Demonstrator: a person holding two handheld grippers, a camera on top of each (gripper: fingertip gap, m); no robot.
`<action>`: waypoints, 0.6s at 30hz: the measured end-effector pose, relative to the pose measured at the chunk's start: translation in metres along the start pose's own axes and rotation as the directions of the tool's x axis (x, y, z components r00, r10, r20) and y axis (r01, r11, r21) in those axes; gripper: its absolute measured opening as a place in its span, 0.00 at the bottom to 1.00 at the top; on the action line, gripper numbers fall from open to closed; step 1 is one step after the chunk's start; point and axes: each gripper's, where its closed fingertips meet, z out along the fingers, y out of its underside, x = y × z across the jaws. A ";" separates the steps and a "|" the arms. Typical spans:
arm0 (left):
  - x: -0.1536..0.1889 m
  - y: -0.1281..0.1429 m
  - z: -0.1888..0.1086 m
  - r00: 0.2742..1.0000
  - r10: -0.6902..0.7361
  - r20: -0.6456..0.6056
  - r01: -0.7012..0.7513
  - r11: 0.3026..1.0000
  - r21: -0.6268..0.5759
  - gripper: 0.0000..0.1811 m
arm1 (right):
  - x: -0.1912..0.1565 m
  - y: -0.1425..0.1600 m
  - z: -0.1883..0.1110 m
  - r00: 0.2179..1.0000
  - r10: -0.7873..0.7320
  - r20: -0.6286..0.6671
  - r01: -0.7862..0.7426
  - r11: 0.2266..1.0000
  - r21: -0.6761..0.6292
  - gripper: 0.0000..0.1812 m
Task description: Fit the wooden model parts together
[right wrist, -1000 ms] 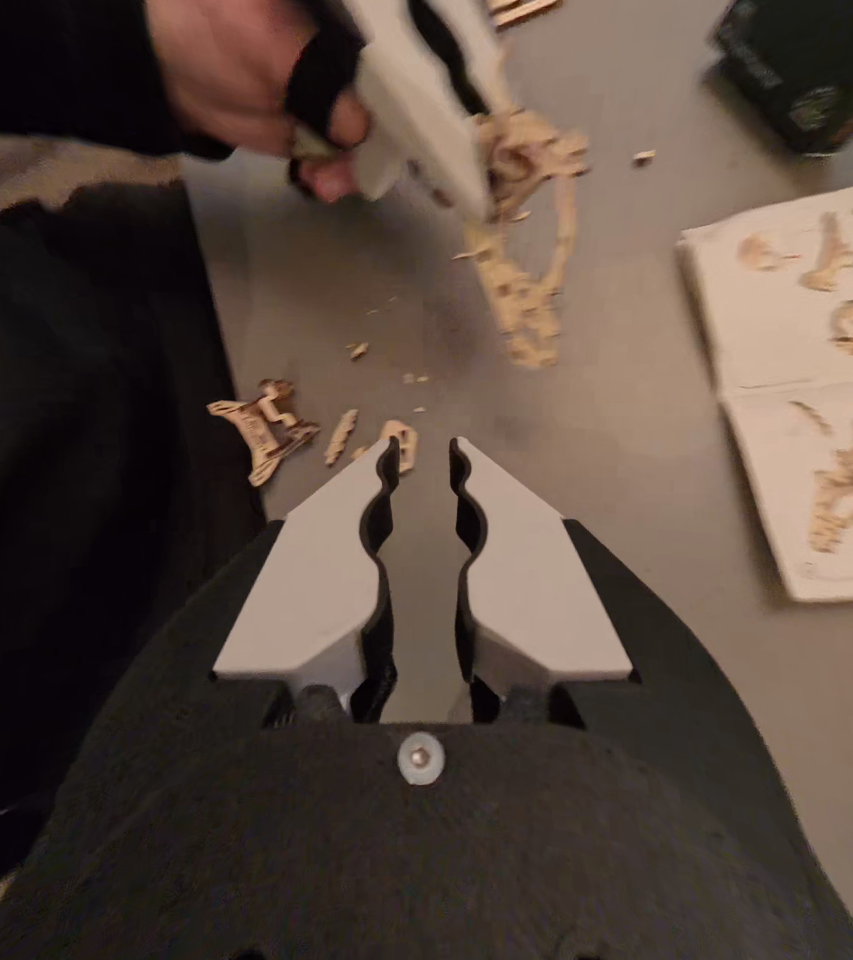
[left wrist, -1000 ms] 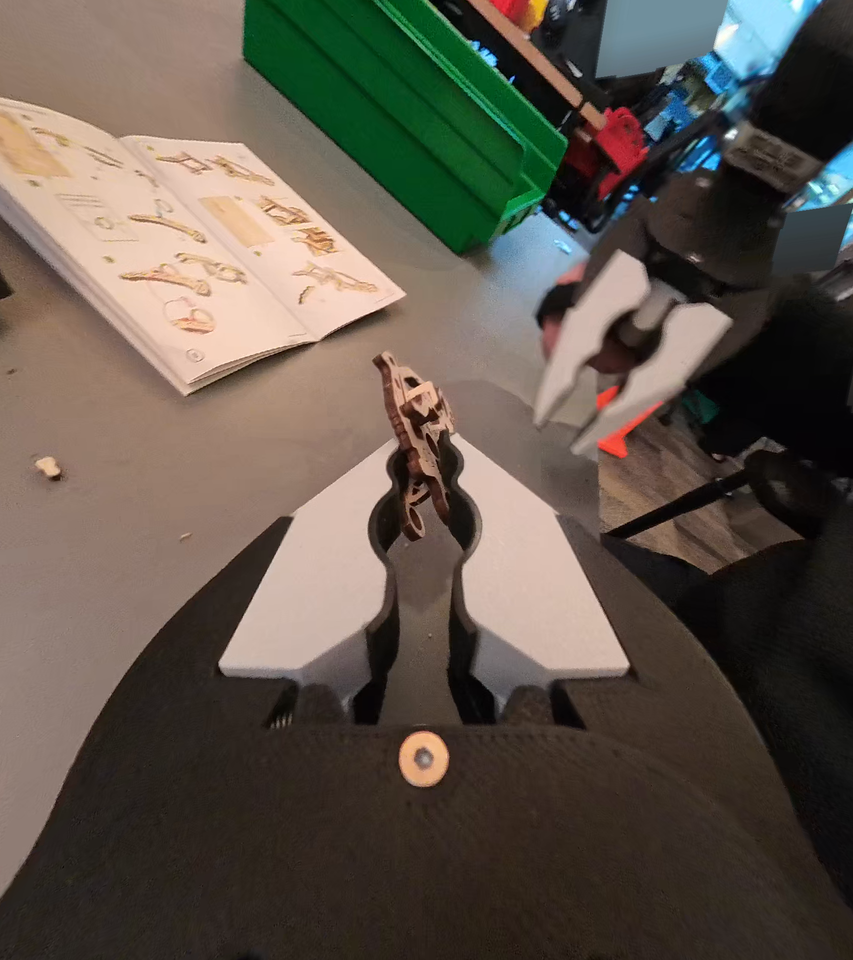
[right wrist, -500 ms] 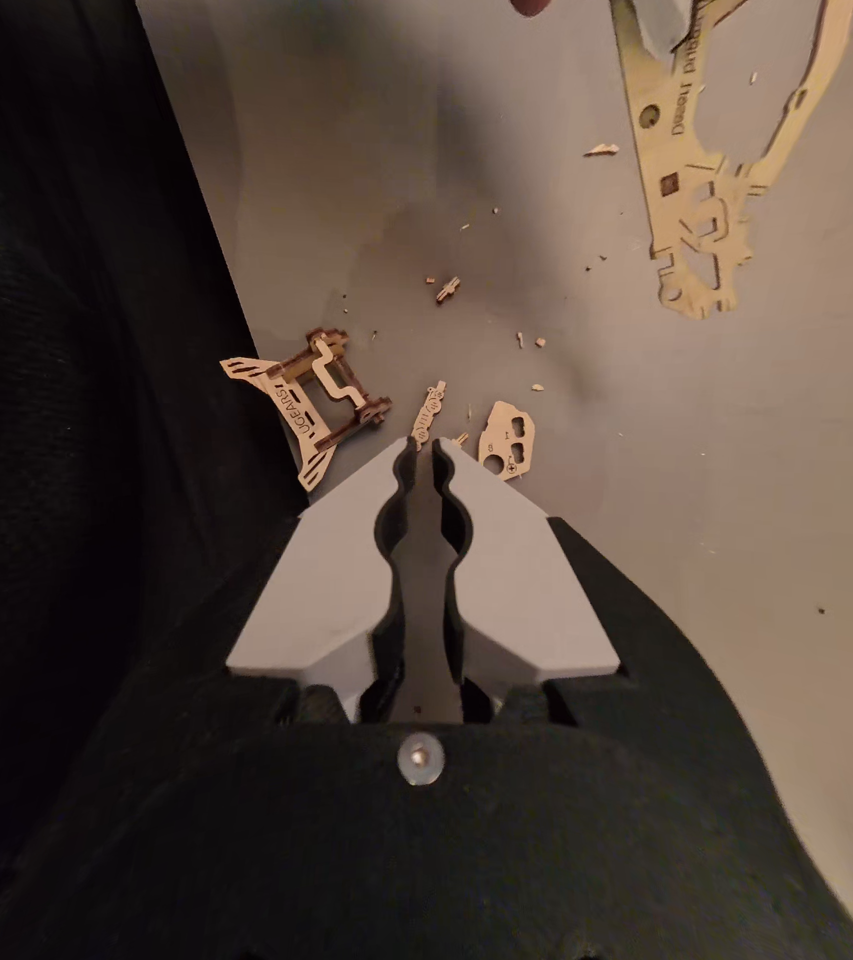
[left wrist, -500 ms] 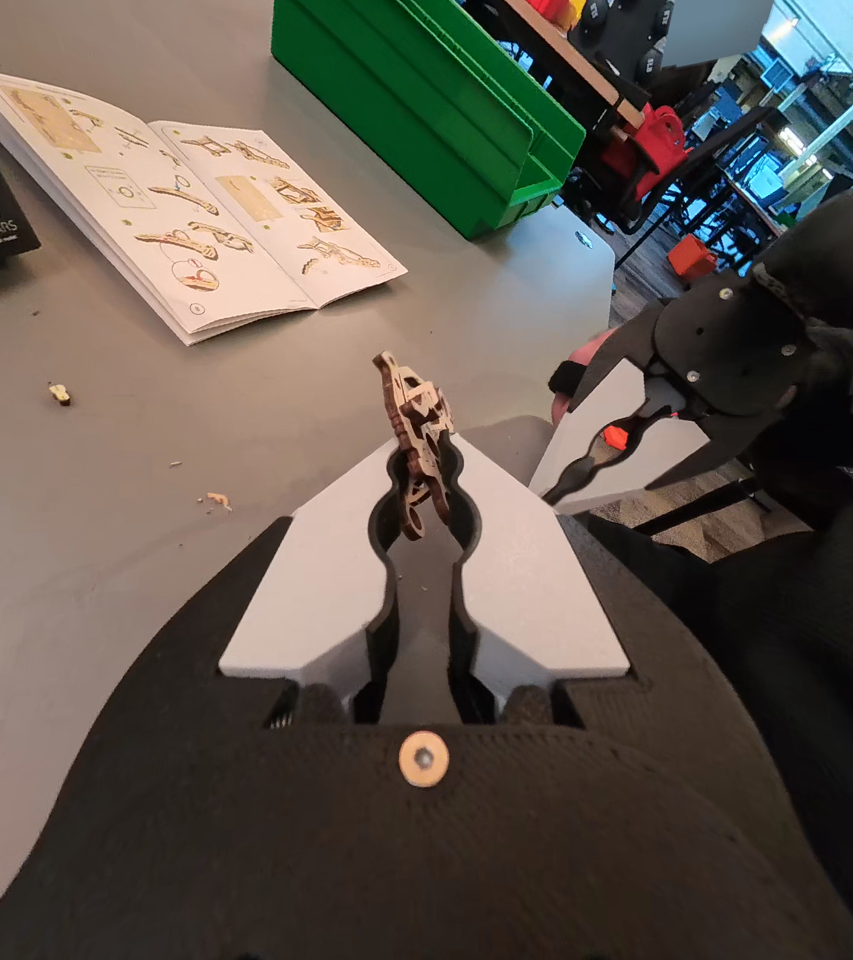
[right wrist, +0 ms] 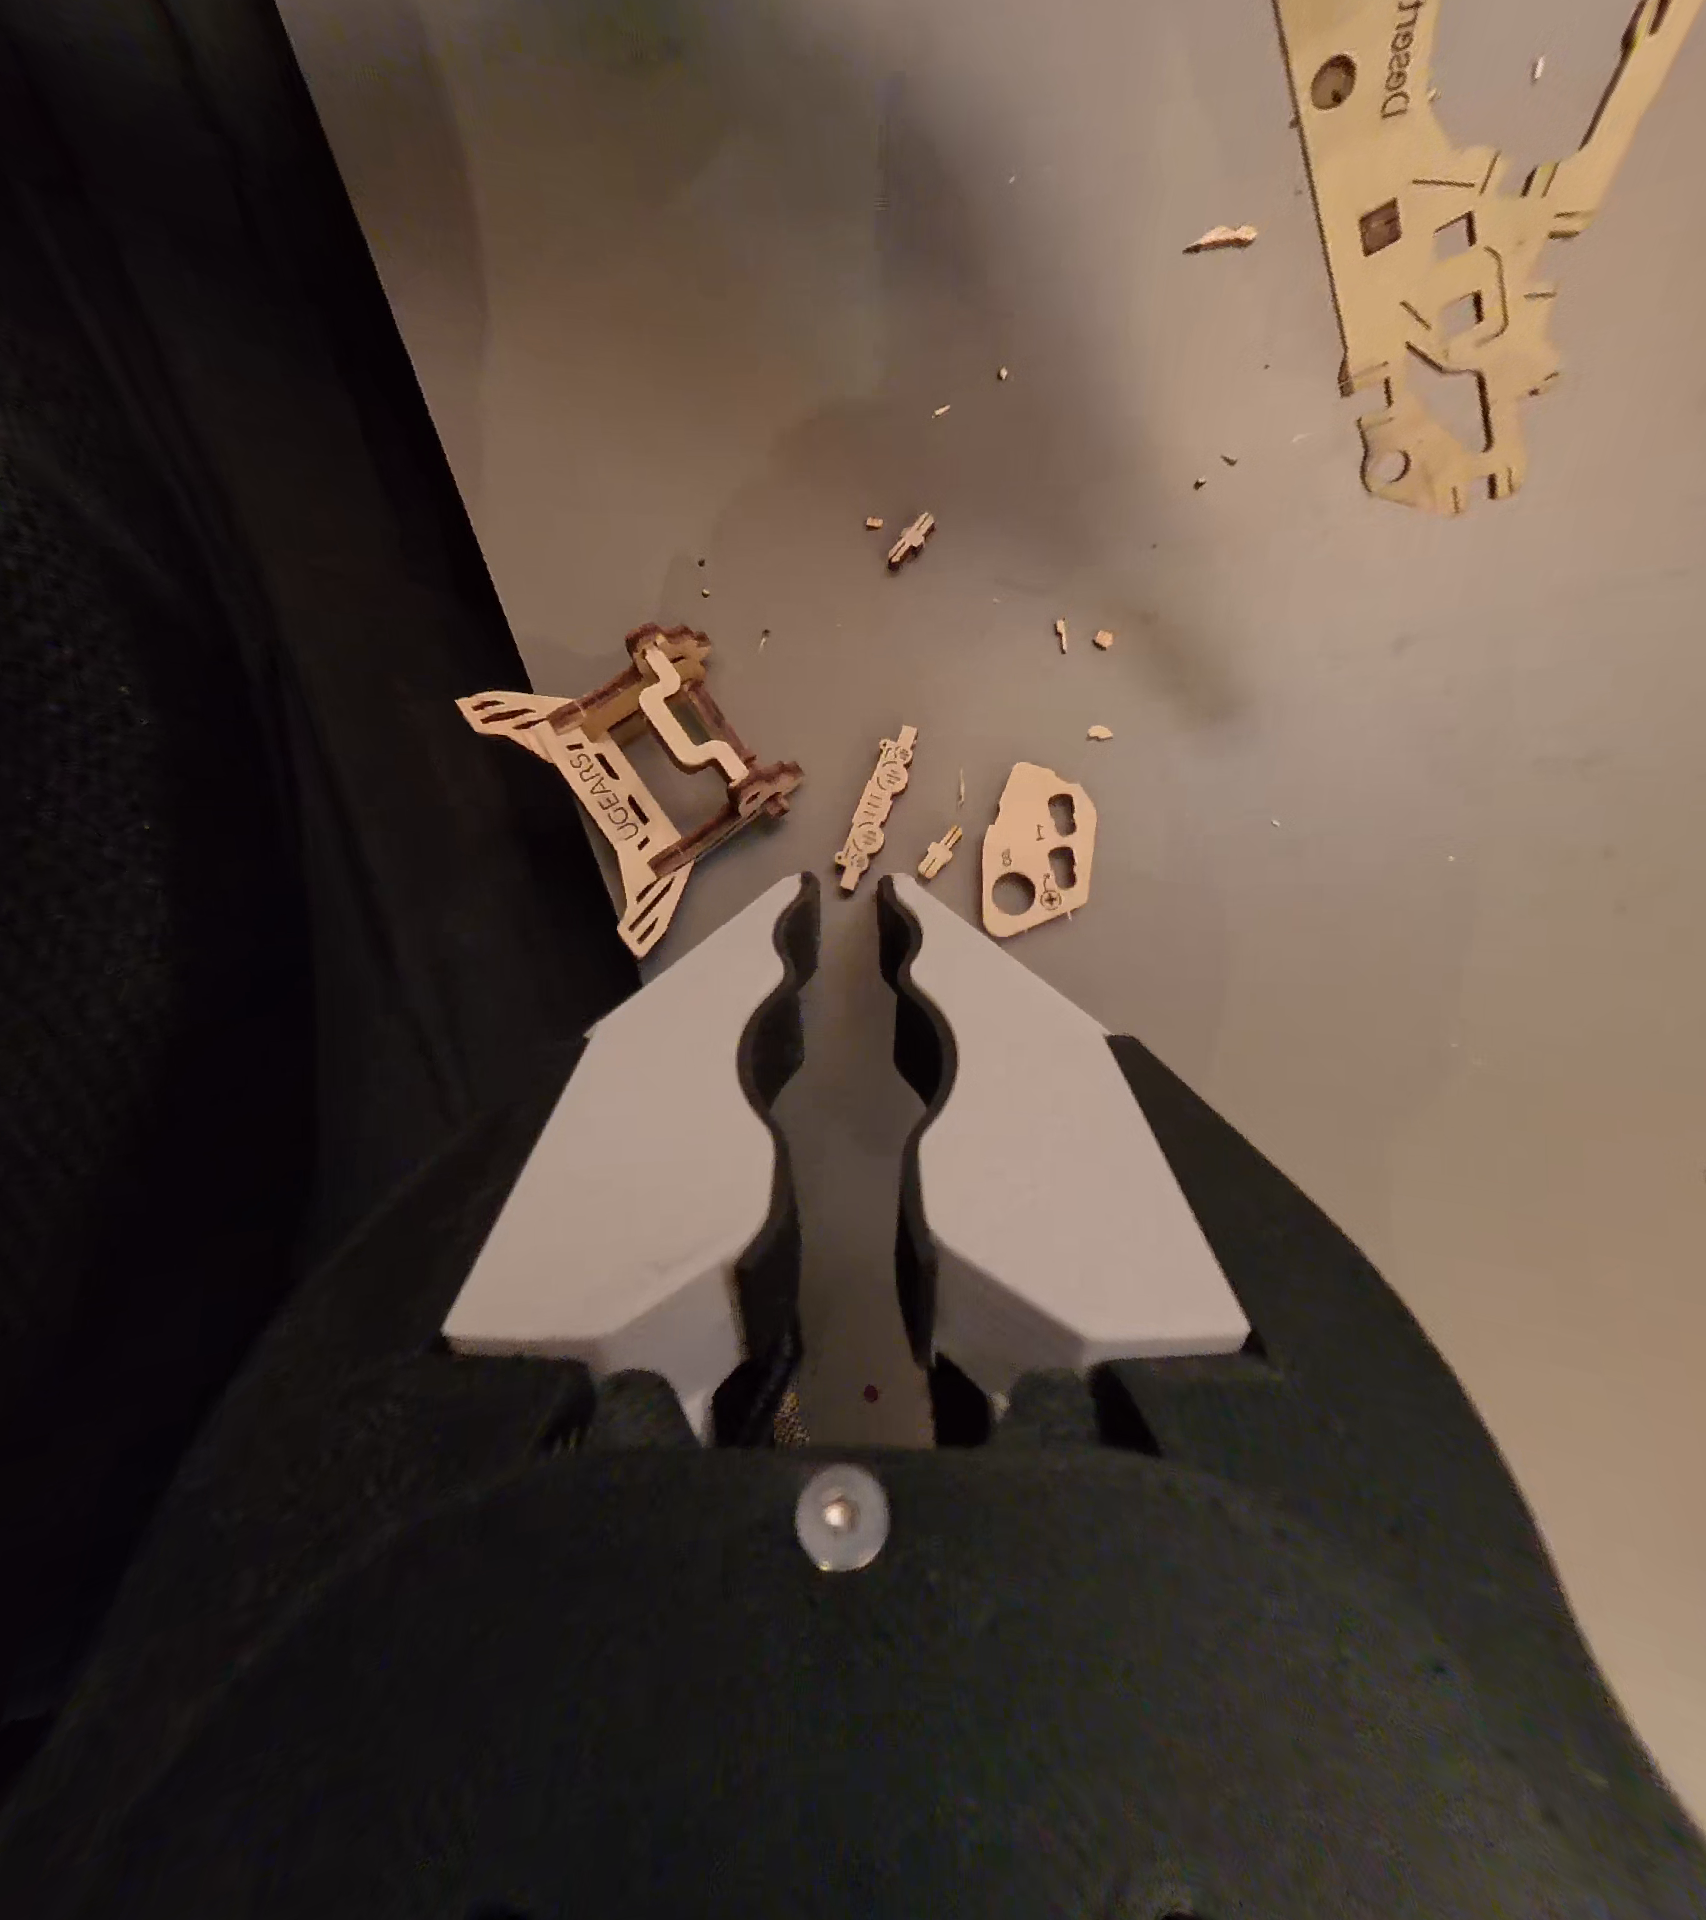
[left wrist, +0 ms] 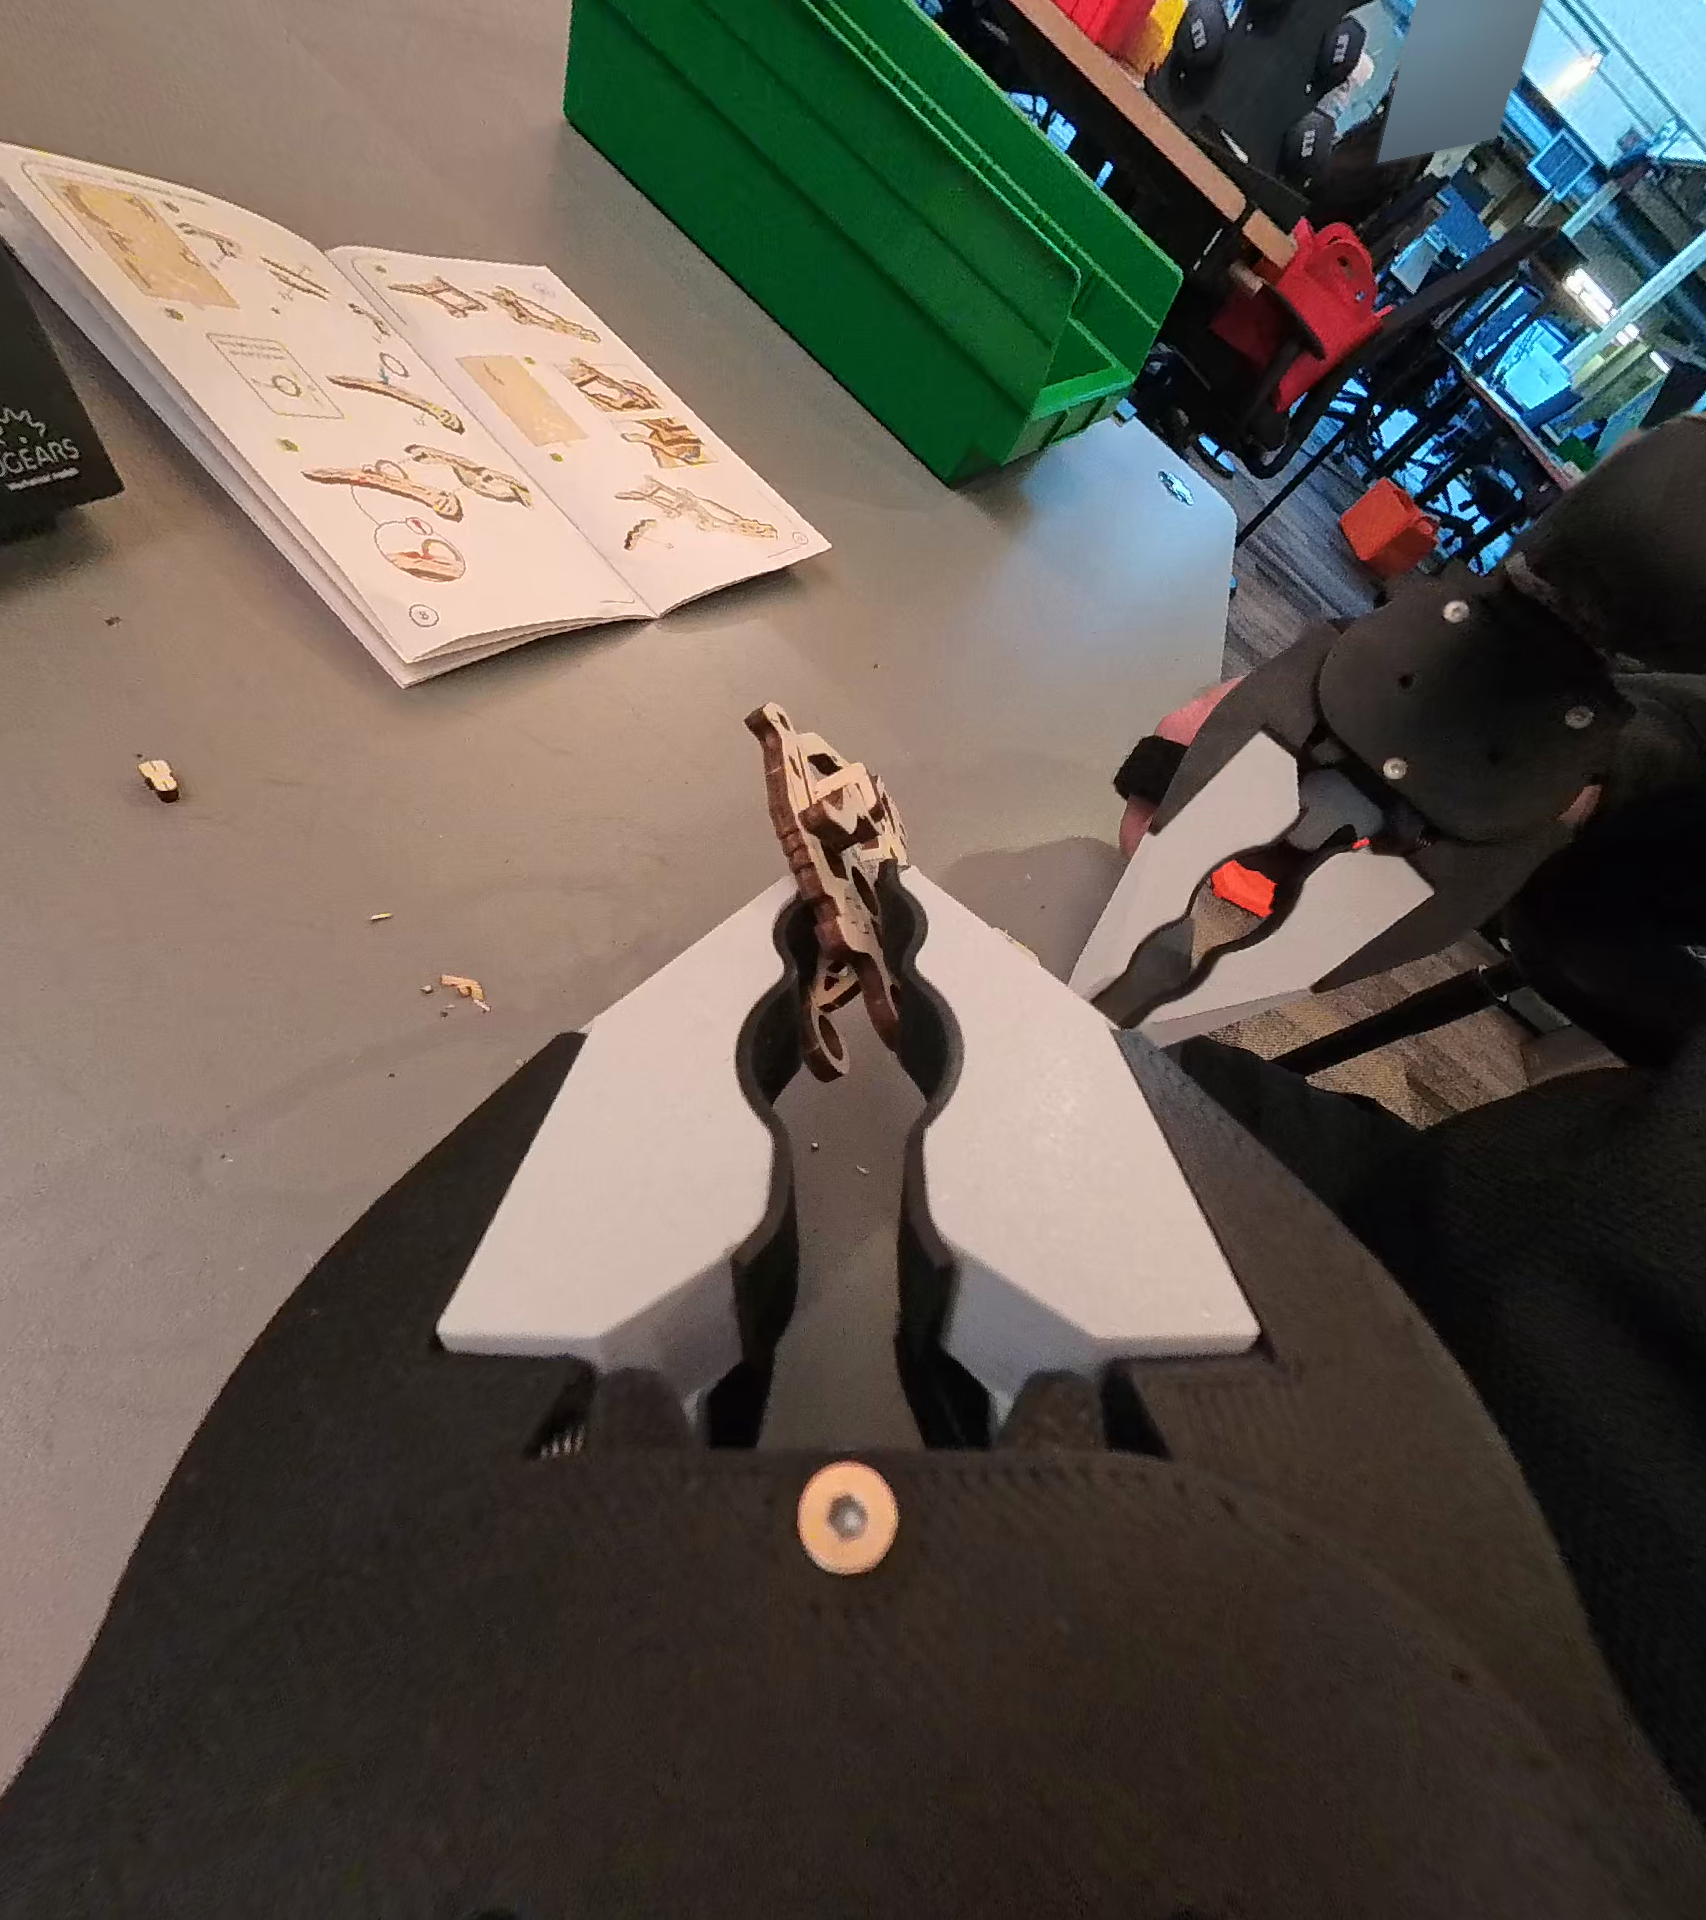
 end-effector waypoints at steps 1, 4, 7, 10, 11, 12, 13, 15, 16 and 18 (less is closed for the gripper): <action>0.000 0.000 0.000 1.000 0.000 0.000 0.000 1.000 0.000 0.05 | 0.000 -0.001 0.001 1.000 0.001 -0.002 -0.001 1.000 0.003 0.04; -0.001 0.001 0.000 1.000 -0.001 0.002 0.001 1.000 -0.001 0.05 | 0.001 -0.003 0.002 1.000 -0.006 -0.014 0.006 1.000 0.007 0.00; -0.002 0.001 -0.001 1.000 -0.003 0.003 0.003 1.000 0.000 0.05 | 0.002 -0.002 0.002 1.000 -0.007 -0.022 0.007 1.000 0.006 0.00; -0.002 0.001 -0.001 1.000 -0.005 0.002 0.005 1.000 0.000 0.05 | 0.004 -0.002 -0.002 1.000 0.006 -0.019 -0.006 1.000 0.017 0.00; -0.003 0.001 -0.001 1.000 -0.005 0.003 0.005 1.000 -0.001 0.05 | 0.005 -0.002 -0.004 1.000 0.007 -0.018 -0.007 1.000 0.021 0.00; -0.003 0.002 -0.001 1.000 -0.005 0.004 0.005 1.000 -0.001 0.05 | 0.006 -0.002 -0.006 1.000 0.003 -0.021 -0.002 1.000 0.023 0.00; -0.004 0.002 -0.001 1.000 -0.006 0.005 0.006 1.000 -0.001 0.05 | 0.007 -0.002 -0.008 1.000 -0.004 -0.026 0.004 1.000 0.026 0.00; -0.004 0.003 -0.001 1.000 -0.009 0.006 0.009 1.000 0.000 0.05 | 0.009 -0.002 -0.013 0.999 -0.011 -0.032 0.012 0.999 0.037 0.00; -0.005 0.003 -0.001 1.000 -0.009 0.007 0.009 1.000 0.000 0.05 | 0.013 -0.002 -0.016 0.999 -0.012 -0.043 0.013 0.999 0.038 0.00; -0.005 0.004 -0.001 1.000 -0.011 0.009 0.011 1.000 0.000 0.05 | 0.020 -0.001 -0.021 0.998 -0.013 -0.066 0.016 0.999 0.039 0.00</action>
